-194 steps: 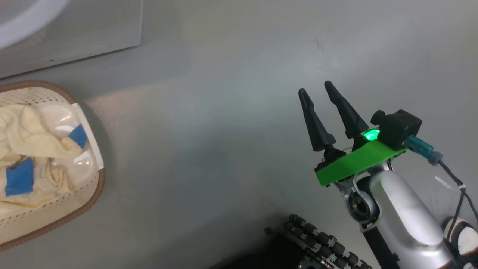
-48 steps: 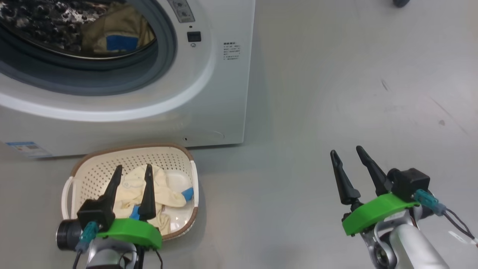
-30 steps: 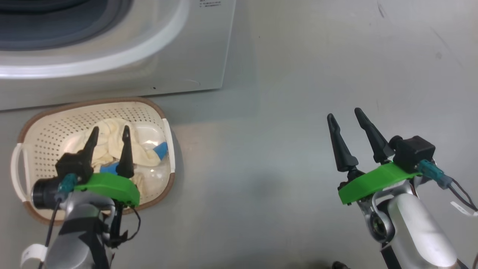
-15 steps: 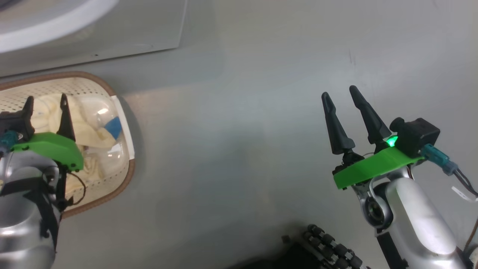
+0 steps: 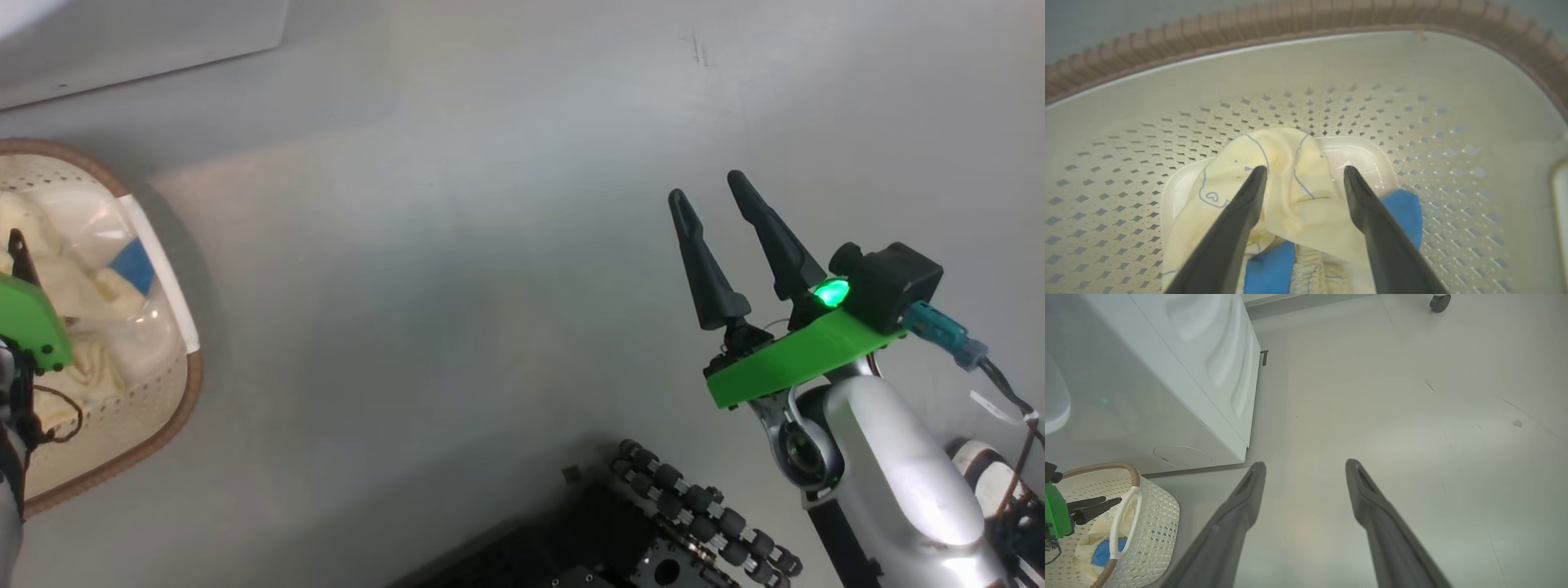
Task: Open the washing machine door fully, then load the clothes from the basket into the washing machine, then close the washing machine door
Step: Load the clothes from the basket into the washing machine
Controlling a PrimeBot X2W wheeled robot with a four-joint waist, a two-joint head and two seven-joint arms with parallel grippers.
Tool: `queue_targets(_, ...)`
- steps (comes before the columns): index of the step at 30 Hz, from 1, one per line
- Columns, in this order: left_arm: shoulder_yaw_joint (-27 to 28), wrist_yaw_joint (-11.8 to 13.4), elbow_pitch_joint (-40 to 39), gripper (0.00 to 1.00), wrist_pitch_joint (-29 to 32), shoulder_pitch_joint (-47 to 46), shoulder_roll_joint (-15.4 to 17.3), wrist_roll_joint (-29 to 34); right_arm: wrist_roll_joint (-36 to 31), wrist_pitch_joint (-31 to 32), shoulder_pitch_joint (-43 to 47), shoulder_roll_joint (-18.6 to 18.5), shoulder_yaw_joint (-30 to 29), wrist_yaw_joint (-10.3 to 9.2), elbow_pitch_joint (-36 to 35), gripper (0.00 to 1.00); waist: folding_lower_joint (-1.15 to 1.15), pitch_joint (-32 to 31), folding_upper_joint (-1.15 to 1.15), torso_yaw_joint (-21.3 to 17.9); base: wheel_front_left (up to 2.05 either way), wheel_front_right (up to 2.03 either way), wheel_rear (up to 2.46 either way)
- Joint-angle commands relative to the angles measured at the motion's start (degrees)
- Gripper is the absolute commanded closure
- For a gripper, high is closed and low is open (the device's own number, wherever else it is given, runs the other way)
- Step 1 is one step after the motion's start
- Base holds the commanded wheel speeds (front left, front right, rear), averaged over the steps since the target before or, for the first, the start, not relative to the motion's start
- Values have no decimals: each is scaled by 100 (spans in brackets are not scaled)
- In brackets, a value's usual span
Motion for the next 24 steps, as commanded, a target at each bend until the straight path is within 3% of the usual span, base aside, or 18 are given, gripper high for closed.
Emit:
queue_targets(1, 55, 4, 30, 0, 24, 24, 278, -15, 35, -55, 85, -22, 63, 23, -154, 0, -1, 78, 0, -59, 0, 0, 0)
queue_targets(14, -273, 97, 425, 0, 719, -519, 239, 50, -116, -55, 304, -22, -97, 23, -324, 0, -1, 372, 0, 70, 0, 0, 0)
queue_targets(24, -396, 408, 510, 0, 1109, -904, 191, 80, -292, -55, 572, -22, -178, 23, -622, 0, -1, 620, 0, 174, 0, 0, 0)
